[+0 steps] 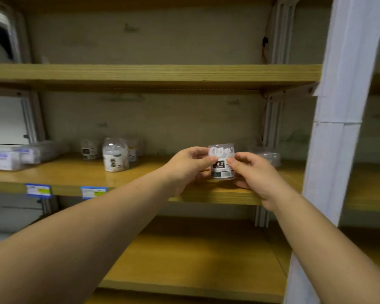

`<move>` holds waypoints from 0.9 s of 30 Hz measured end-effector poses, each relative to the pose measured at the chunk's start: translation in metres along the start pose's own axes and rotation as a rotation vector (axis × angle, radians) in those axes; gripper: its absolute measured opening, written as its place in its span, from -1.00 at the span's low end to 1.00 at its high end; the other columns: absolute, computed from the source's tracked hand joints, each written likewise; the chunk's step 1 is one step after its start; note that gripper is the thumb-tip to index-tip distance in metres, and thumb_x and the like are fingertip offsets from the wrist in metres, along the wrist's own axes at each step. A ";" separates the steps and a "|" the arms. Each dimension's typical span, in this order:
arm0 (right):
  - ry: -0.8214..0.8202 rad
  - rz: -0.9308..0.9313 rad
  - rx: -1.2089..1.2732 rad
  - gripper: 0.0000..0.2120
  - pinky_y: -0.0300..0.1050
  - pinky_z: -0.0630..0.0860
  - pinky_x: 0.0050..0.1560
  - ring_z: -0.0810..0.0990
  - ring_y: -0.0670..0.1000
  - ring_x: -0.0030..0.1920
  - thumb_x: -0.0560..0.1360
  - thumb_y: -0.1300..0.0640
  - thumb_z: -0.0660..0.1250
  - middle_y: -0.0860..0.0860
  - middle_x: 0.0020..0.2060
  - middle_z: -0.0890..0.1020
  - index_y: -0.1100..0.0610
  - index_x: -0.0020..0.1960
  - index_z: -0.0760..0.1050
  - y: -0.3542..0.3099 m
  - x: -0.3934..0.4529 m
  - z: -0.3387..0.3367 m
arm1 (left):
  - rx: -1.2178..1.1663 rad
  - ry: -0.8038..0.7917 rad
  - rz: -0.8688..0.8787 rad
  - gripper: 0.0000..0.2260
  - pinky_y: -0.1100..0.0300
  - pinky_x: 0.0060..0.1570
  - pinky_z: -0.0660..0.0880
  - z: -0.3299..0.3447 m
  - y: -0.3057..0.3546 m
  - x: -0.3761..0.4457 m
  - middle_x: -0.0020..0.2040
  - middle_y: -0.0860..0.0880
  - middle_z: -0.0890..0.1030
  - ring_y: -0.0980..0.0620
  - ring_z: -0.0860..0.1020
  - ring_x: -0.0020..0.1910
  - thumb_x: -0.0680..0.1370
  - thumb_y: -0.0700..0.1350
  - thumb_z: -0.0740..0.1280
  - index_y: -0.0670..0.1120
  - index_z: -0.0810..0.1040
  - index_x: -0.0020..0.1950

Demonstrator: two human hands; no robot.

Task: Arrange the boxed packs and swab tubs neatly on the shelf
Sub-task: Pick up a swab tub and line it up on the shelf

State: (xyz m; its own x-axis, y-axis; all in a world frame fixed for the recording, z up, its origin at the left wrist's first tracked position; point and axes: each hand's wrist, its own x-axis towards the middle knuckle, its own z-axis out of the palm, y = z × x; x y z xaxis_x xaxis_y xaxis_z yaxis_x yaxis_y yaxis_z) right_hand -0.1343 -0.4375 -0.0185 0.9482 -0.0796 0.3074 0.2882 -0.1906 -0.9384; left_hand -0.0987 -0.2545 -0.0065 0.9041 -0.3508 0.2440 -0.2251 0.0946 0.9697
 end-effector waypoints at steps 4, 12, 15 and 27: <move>0.023 -0.070 -0.004 -0.89 -0.14 0.57 -0.10 0.68 -0.05 0.04 0.56 0.02 0.39 -0.08 -0.03 0.73 -0.05 0.08 0.61 -0.017 -0.003 0.064 | 0.016 0.030 0.056 -0.73 0.09 0.12 0.61 -0.062 0.006 -0.020 0.16 -0.15 0.68 -0.05 0.68 0.10 0.55 -0.23 0.43 -0.19 0.56 0.25; -0.040 -0.152 -0.012 -0.78 -0.16 0.63 -0.14 0.72 -0.04 -0.05 0.56 0.08 0.41 0.00 -0.02 0.74 0.08 0.18 0.62 -0.048 0.004 0.299 | 0.119 0.097 0.157 -0.80 0.00 0.25 0.56 -0.291 0.020 -0.096 0.15 -0.15 0.69 -0.07 0.66 0.17 0.57 -0.22 0.41 -0.13 0.60 0.20; -0.057 -0.127 -0.059 -0.78 -0.03 0.66 0.04 0.71 -0.01 0.00 0.55 0.02 0.41 -0.02 -0.01 0.73 0.05 0.17 0.62 -0.057 0.022 0.372 | 0.186 0.120 0.169 -0.82 0.03 0.23 0.58 -0.364 0.027 -0.105 0.12 -0.12 0.70 -0.05 0.66 0.15 0.59 -0.21 0.39 -0.10 0.61 0.19; -0.083 -0.043 0.005 -0.79 -0.26 0.63 -0.13 0.70 -0.11 -0.06 0.57 0.15 0.39 -0.05 -0.02 0.71 0.01 0.19 0.57 -0.043 0.043 0.424 | 0.217 0.118 0.153 -0.66 0.06 0.15 0.62 -0.430 -0.005 -0.087 0.11 -0.09 0.65 -0.03 0.65 0.15 0.55 -0.17 0.45 -0.10 0.55 0.32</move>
State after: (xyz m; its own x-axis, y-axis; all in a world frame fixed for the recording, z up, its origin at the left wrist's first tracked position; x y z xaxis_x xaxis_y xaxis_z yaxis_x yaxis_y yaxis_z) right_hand -0.0490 -0.0178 -0.0321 0.9428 0.0103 0.3332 0.3291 -0.1869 -0.9256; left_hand -0.0199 0.1758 -0.0350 0.8867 -0.2362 0.3976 -0.4232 -0.0679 0.9035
